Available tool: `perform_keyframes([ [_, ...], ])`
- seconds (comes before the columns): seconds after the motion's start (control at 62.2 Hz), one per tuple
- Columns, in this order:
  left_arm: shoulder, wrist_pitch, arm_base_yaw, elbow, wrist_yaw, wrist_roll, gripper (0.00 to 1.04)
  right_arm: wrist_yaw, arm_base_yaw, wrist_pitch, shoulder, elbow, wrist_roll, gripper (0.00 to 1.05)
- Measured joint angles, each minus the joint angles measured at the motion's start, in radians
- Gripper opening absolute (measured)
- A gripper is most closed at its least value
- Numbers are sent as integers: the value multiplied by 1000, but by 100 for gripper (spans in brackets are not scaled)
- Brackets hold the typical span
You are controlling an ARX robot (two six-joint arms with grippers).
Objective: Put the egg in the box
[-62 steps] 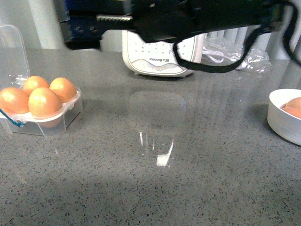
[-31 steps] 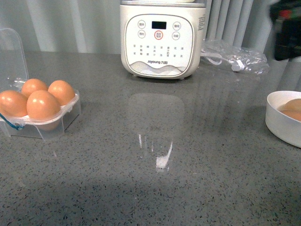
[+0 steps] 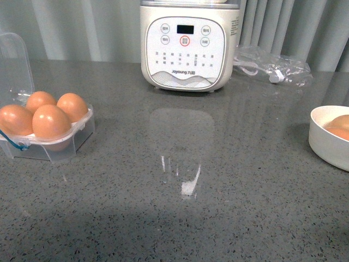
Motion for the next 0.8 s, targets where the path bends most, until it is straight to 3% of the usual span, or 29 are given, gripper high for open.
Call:
perform_keyframes([
  [0.016, 0, 0, 0, 0, 0, 0, 98, 0, 0, -5, -10, -5, 0, 3],
  [0.804, 0, 0, 0, 0, 0, 0, 98, -2, 0, -248, -371, -105, 2, 3],
])
